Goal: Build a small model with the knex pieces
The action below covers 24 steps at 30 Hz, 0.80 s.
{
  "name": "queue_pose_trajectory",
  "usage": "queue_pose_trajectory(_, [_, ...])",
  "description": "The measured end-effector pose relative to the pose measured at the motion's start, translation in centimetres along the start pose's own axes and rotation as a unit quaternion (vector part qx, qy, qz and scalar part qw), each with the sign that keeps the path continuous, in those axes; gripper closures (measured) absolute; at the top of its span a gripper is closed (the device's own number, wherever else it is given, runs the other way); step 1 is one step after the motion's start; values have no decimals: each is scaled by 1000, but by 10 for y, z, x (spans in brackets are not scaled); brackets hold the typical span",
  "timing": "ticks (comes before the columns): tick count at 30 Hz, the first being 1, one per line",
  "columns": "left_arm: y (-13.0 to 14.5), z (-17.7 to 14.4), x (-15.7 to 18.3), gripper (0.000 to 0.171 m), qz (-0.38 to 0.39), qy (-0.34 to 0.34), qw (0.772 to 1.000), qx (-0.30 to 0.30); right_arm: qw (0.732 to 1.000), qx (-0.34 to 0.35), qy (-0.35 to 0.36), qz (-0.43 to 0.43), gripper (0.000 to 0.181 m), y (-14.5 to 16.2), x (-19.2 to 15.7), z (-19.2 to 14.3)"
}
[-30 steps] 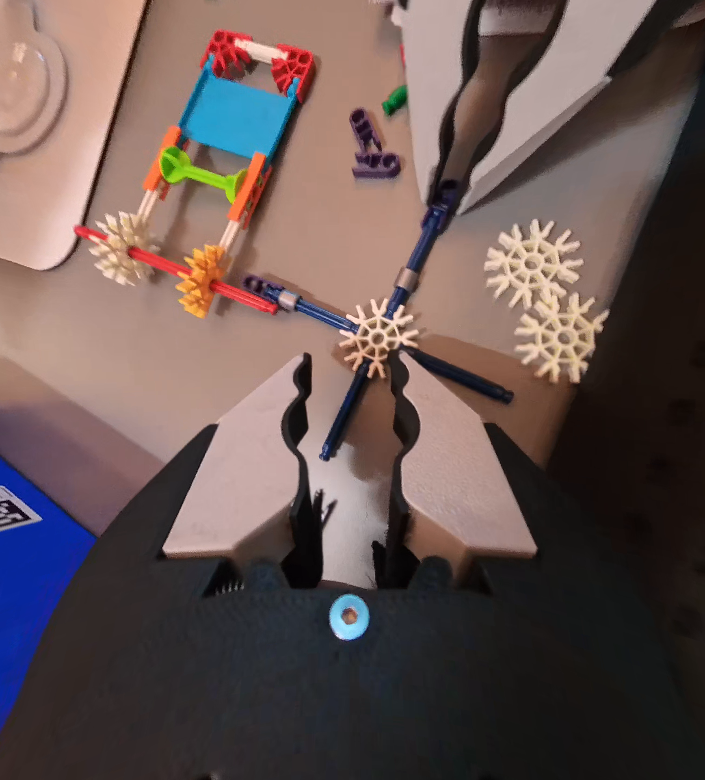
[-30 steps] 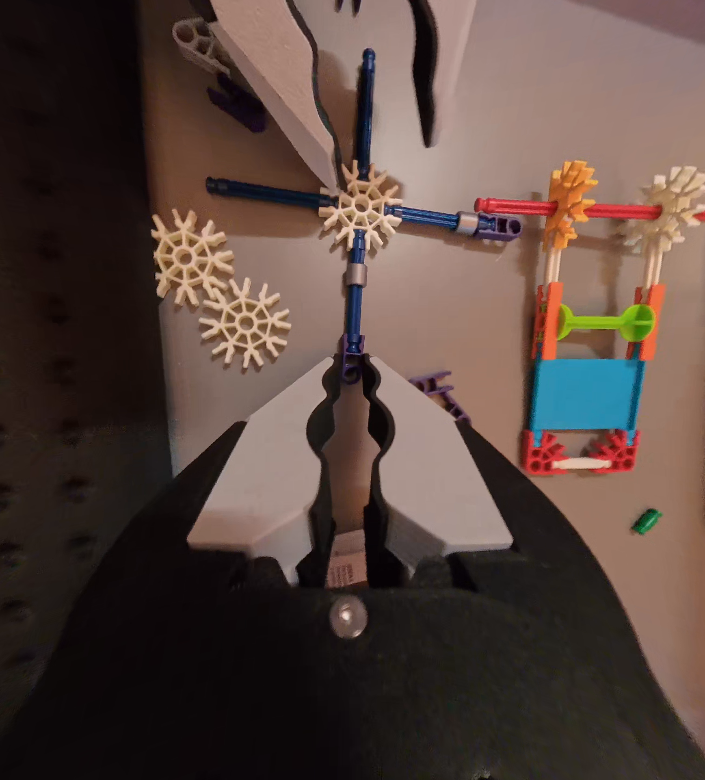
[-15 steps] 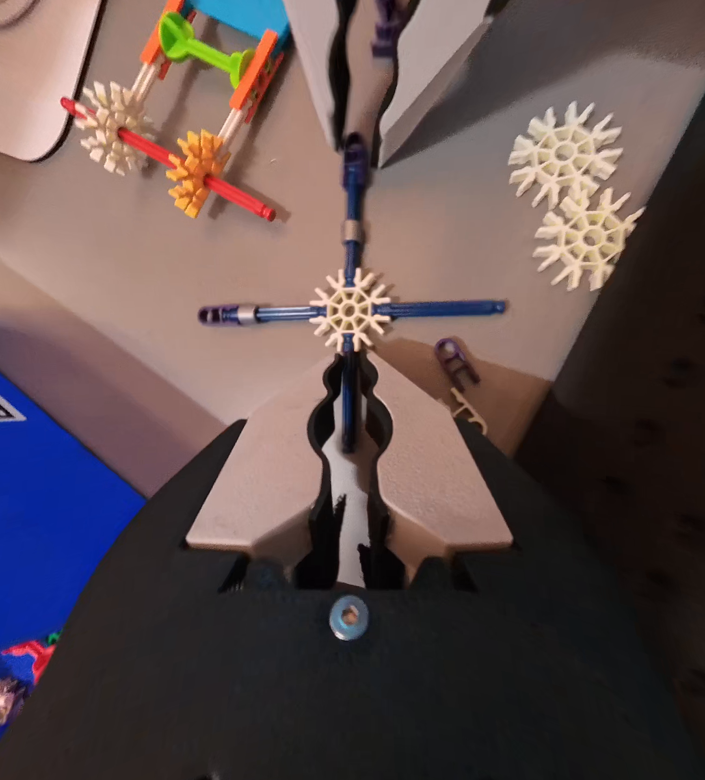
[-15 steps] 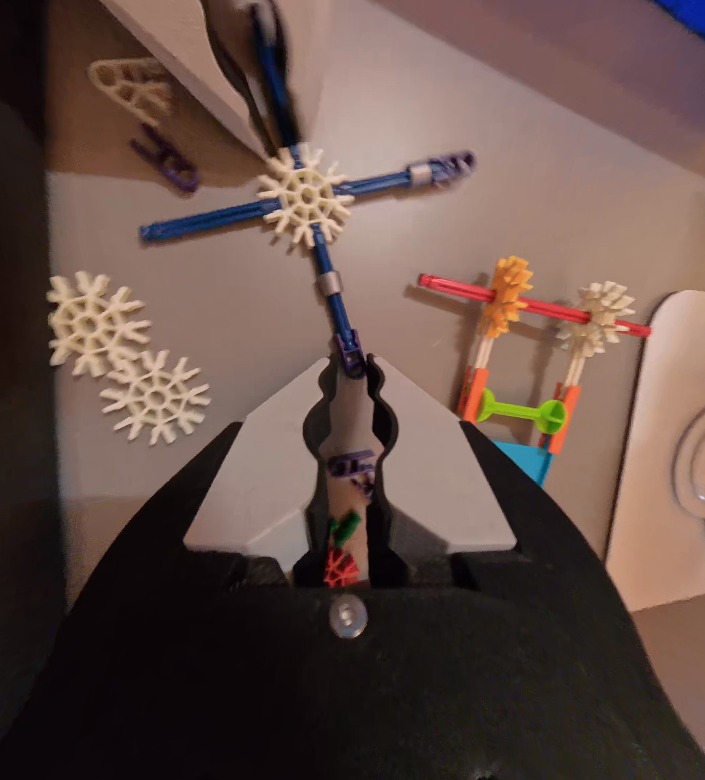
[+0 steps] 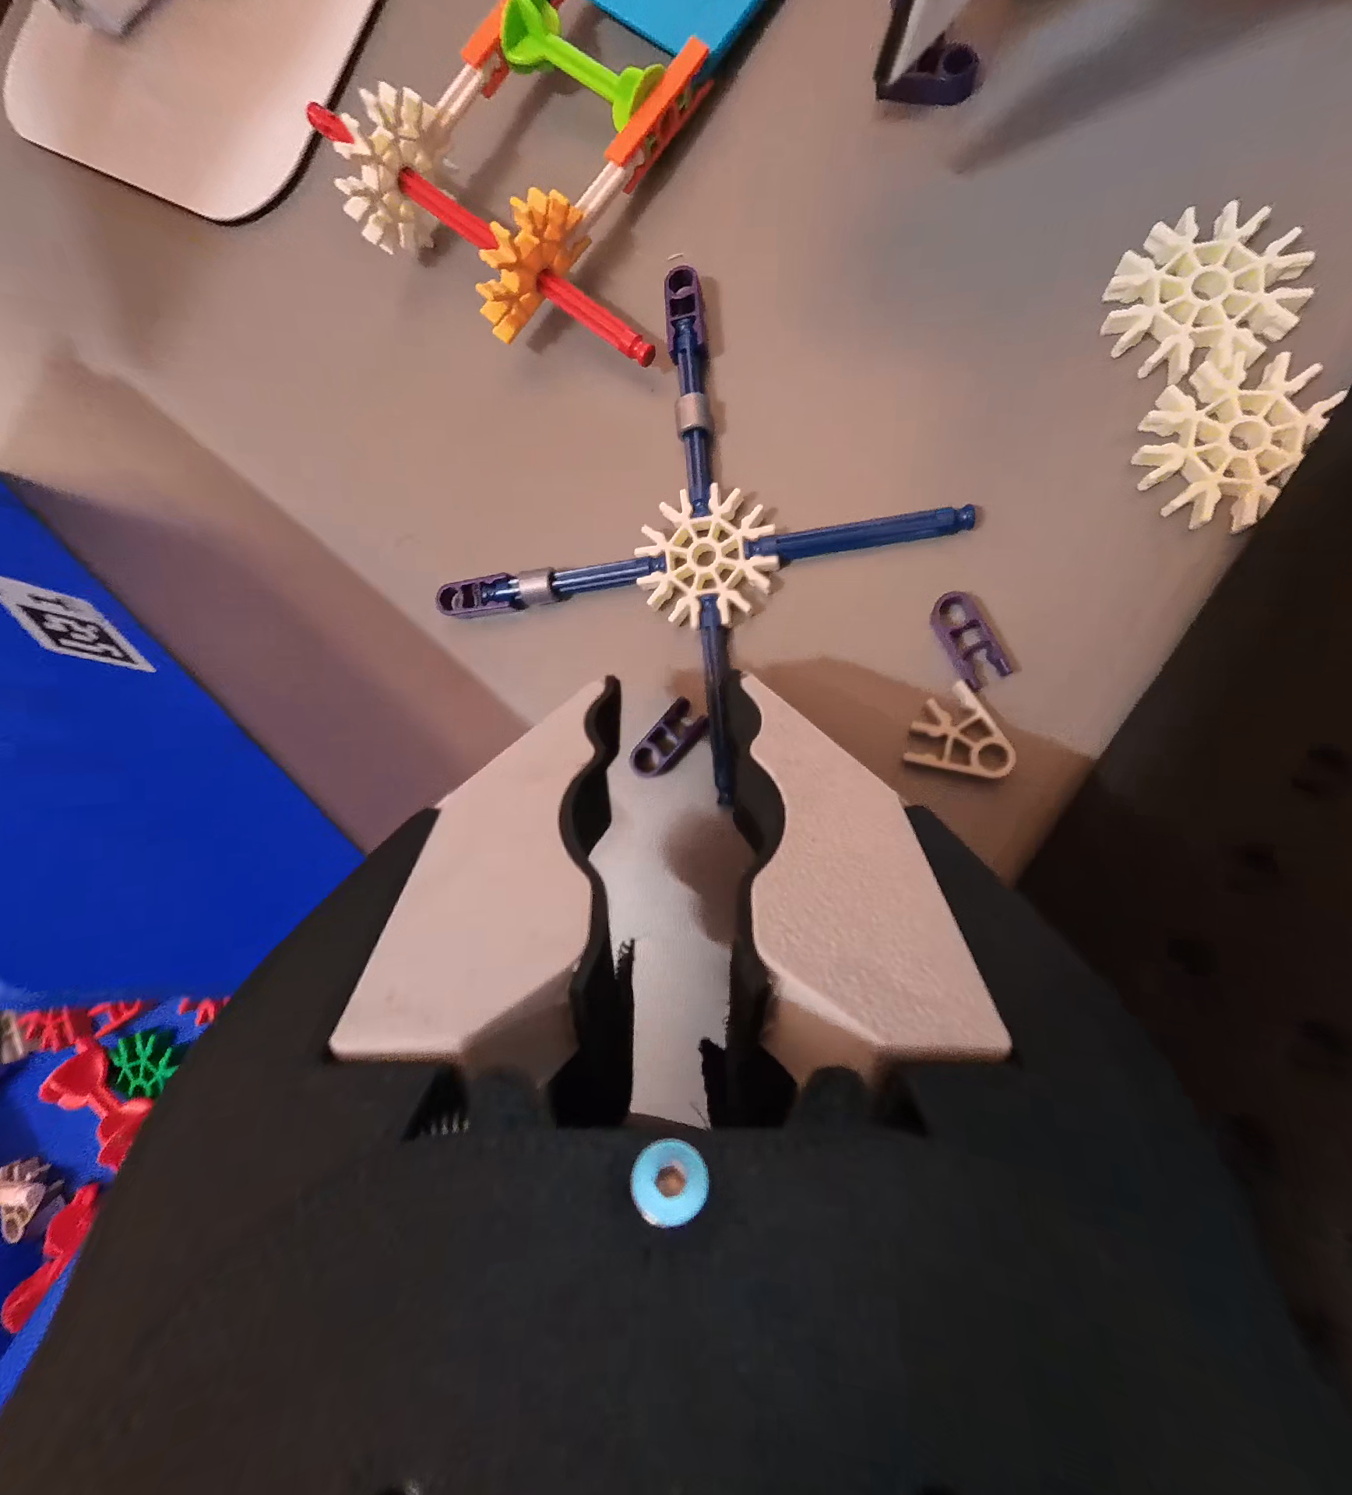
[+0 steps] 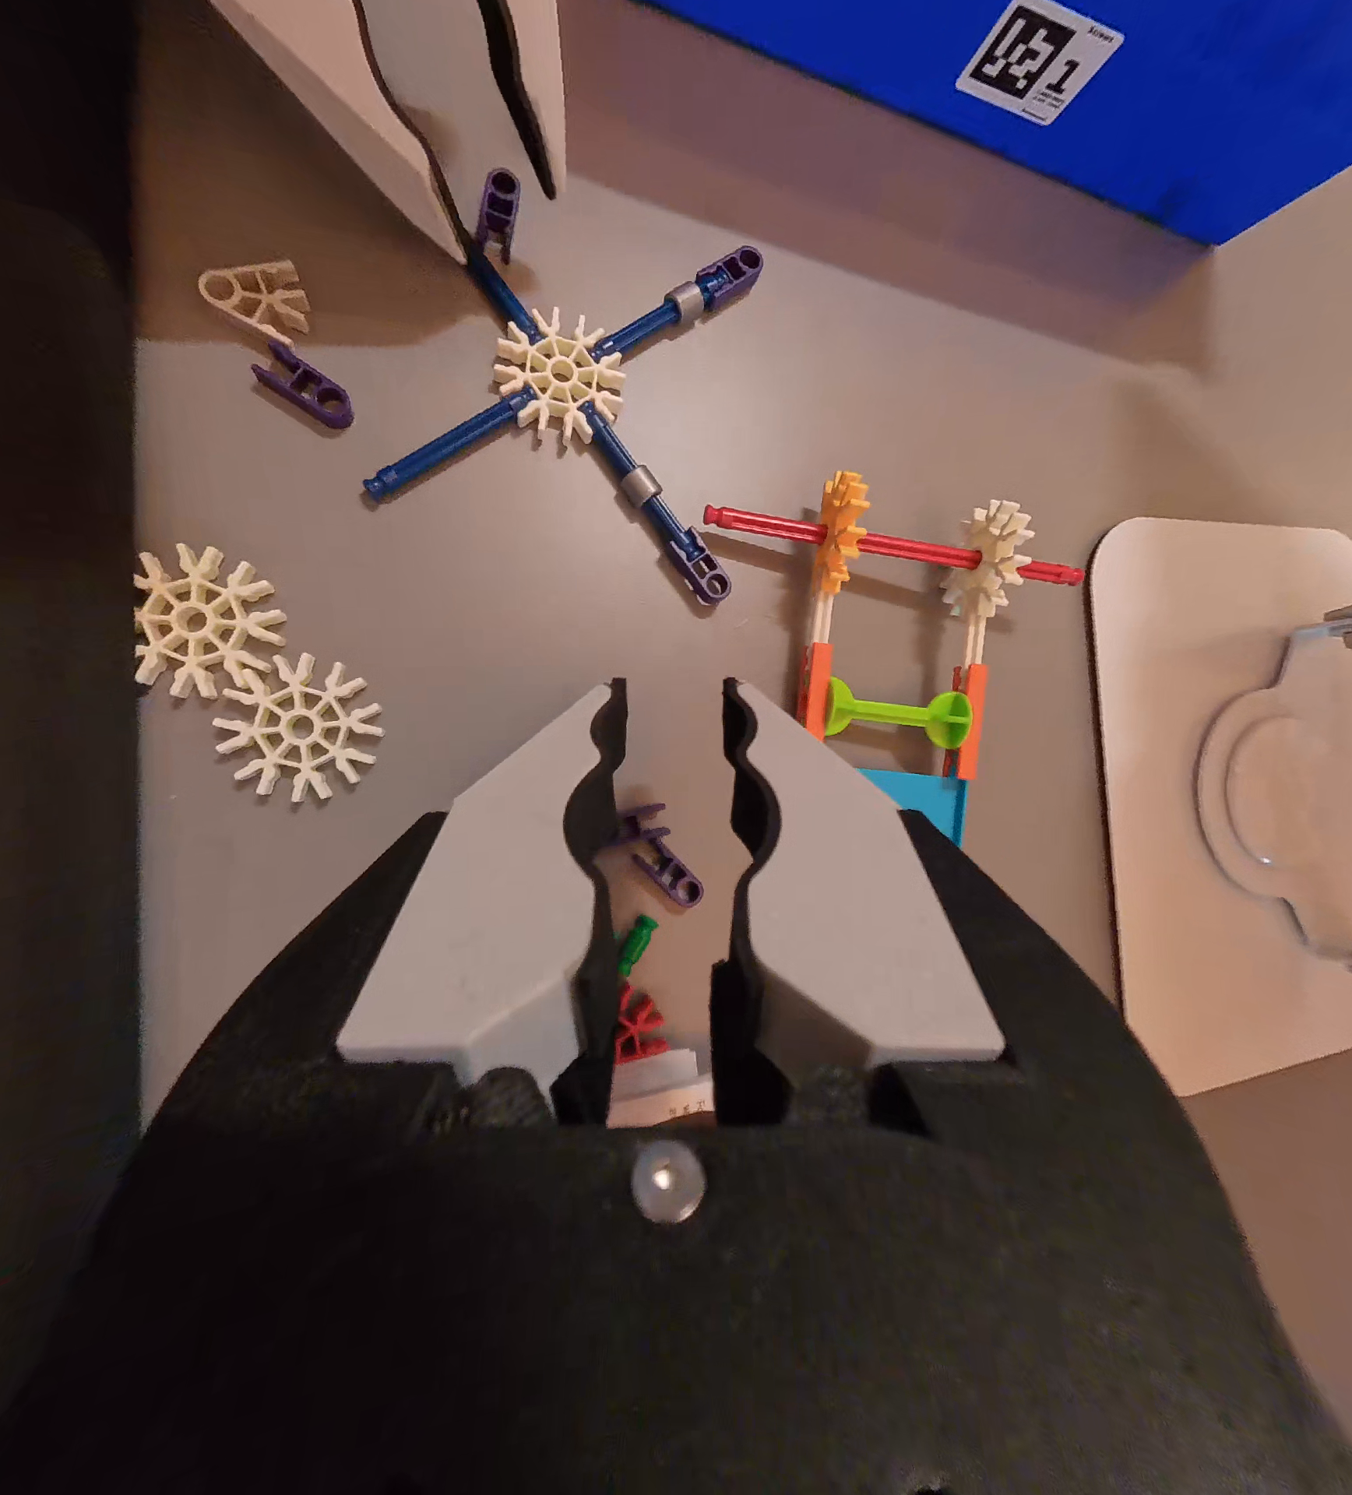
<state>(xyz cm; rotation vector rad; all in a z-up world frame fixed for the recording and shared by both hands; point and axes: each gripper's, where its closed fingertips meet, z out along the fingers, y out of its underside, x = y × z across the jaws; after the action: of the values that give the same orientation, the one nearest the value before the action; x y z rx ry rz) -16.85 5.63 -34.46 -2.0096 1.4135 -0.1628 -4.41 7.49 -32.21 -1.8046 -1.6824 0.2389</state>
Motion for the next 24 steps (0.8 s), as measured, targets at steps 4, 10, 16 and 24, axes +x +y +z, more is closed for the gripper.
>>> queue_pose_trajectory(4, [4,-2,2,151,2,1,1000,1,1000,-2,9,-17,160,-5,0,16])
queue_pose_trajectory(10, [10,2,10,154,10,13,1000,-6,1000,-11,7,-29,159,-14,4,32])
queue_pose_trajectory(16, [14,-13,5,148,1,15,1000,17,999,-5,23,-22,158,-7,6,22])
queue_pose_trajectory(24, [27,-10,1,152,13,3,1000,2,999,5,39,-3,156,5,17,6])
